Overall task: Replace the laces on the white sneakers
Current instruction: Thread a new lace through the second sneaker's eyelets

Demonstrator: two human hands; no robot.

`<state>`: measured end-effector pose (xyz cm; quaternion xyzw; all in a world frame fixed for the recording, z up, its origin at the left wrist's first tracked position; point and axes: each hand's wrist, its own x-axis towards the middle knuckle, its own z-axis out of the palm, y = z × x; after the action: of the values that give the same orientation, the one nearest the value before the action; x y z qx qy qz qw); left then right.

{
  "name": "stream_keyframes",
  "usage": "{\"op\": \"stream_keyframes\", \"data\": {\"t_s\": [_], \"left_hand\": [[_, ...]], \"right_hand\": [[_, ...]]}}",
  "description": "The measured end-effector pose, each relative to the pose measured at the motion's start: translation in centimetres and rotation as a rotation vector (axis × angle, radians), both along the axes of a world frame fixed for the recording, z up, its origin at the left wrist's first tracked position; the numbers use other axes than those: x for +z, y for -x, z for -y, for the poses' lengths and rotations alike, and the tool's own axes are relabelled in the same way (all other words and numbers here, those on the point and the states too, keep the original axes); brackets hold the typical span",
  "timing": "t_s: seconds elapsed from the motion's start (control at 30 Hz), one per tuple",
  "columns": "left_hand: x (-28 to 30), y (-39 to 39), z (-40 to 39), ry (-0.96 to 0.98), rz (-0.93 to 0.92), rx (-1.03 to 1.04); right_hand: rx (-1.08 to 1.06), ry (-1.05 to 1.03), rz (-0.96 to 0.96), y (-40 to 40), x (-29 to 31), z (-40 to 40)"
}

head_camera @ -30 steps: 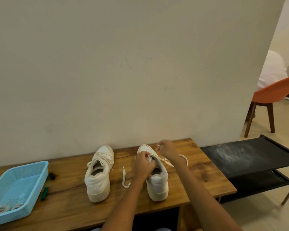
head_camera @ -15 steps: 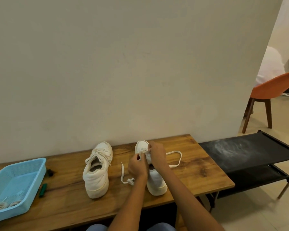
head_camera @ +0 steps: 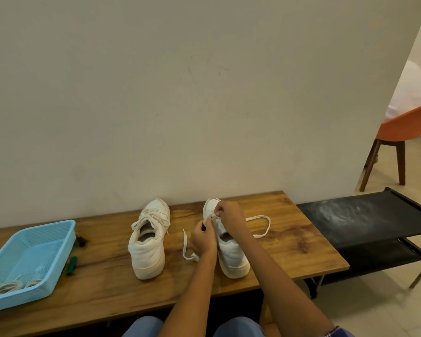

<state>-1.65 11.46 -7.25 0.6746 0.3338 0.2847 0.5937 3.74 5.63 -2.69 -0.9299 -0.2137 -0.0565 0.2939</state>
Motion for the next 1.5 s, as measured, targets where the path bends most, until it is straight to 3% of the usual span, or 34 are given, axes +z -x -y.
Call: {"op": "stream_keyframes", "data": {"t_s": [0.13, 0.43, 0.63, 0.8, 0.9, 1.0, 1.1, 1.17, 1.2, 1.27, 1.33, 1.37, 1.43, 1.5], "left_hand": [[0.7, 0.3, 0.6, -0.016, 0.006, 0.008], [0.9, 0.7, 0.6, -0.146, 0.005, -0.047], [1.9, -0.5, -1.4, 0.007, -0.013, -0.196], [2.3, -1.2, -2.0, 0.097, -0.106, -0.195], [2.1, -1.6, -2.8, 0.449, -0.041, -0.044], [3.1, -0.9, -4.4, 0.838, 0.122, 0.038], [5.5, -0.1, -4.8, 0.949, 0.208, 0.191], [5.1, -0.5, -4.8, 0.848, 0.250, 0.223], [5.0, -0.9, -4.4, 0.790, 0.153, 0.156], [4.5, -1.4, -3.5, 0.437, -0.096, -0.032], [4.0, -0.9, -2.6, 0.139, -0.250, -0.236], [3.8, -0.5, -2.1, 0.082, -0.269, -0.283], [3.4, -0.7, -2.2, 0.098, -0.248, -0.315], [4.2, -0.7, -1.9, 0.313, -0.212, -0.275]], "right_hand": [[0.004, -0.078, 0.015, 0.0, -0.5, 0.5], [0.023, 0.096, 0.041, 0.4, 0.1, 0.4], [0.004, 0.107, 0.063, 0.5, -0.1, 0.5], [-0.024, 0.103, 0.038, 0.5, 0.1, 0.5], [-0.163, 0.126, 0.139, 1.0, 0.2, 1.1], [-0.278, 0.089, 0.102, 1.2, 0.1, 2.0], [-0.272, 0.047, 0.029, 1.5, -0.2, 2.5], [-0.260, 0.064, 0.019, 1.5, -0.4, 2.7], [-0.258, 0.063, 0.015, 1.6, -0.4, 2.6], [-0.256, 0.049, 0.004, 1.7, -0.3, 2.5], [-0.259, 0.037, -0.004, 1.7, -0.3, 2.5], [-0.267, 0.028, -0.008, 1.6, -0.4, 2.5], [-0.281, 0.020, -0.012, 1.7, -0.5, 2.6], [-0.287, 0.018, -0.024, 1.6, -0.5, 2.6]]}}
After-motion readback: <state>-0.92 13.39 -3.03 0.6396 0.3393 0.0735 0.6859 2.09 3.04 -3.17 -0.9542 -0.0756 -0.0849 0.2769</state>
